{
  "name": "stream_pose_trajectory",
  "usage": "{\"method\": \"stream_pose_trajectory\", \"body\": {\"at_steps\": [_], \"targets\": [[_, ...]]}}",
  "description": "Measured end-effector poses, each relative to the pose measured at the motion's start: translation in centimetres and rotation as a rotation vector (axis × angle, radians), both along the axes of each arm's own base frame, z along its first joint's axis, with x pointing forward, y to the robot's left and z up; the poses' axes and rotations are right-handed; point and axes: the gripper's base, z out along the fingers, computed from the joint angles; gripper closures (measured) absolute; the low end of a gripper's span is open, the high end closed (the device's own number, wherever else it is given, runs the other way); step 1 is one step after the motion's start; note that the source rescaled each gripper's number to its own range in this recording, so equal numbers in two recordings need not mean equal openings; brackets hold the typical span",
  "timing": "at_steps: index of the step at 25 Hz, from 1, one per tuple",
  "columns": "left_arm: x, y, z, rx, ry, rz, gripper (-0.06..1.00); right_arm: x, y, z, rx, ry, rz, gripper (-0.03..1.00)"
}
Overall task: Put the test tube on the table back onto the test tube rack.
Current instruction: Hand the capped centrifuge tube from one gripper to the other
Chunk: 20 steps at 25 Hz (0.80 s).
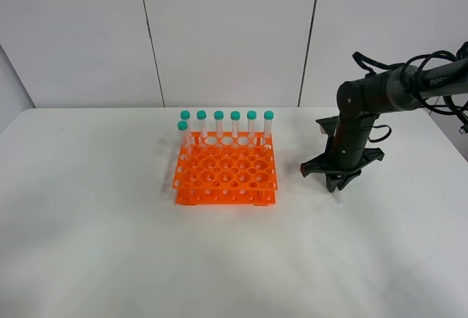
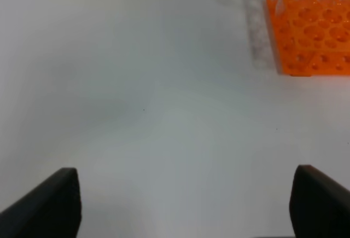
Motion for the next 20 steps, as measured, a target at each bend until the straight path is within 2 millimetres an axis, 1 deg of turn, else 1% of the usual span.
{"method": "stream_pose_trajectory", "body": {"at_steps": [20], "targets": [[0.00,0.00,0.00,0.000,0.000,0.000,0.02,0.01,0.03,-0.04,0.003,0.000,0.001,0.94]]}}
